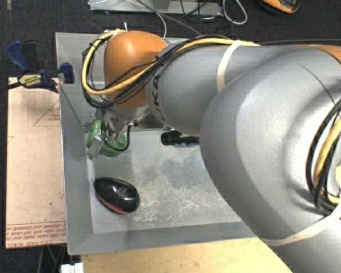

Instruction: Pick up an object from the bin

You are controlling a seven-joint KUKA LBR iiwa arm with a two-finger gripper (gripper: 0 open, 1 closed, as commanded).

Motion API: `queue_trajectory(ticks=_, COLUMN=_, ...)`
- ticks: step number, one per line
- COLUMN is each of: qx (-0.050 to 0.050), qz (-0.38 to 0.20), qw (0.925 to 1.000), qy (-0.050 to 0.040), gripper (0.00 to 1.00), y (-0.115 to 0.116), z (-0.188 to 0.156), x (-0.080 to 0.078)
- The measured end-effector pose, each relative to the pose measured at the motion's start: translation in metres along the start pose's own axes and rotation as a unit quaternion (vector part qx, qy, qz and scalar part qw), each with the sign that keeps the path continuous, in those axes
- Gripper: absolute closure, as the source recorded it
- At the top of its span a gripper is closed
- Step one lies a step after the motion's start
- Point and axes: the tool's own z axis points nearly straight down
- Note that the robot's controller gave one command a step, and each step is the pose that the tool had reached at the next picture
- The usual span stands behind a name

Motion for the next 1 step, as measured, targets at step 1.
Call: queue_trajectory(ticks=1, qx=0.0, qz=0.0, qw=1.0, qy=0.0005, gripper=1.0, y=-0.0002, z=-0.0119, x=0.0001)
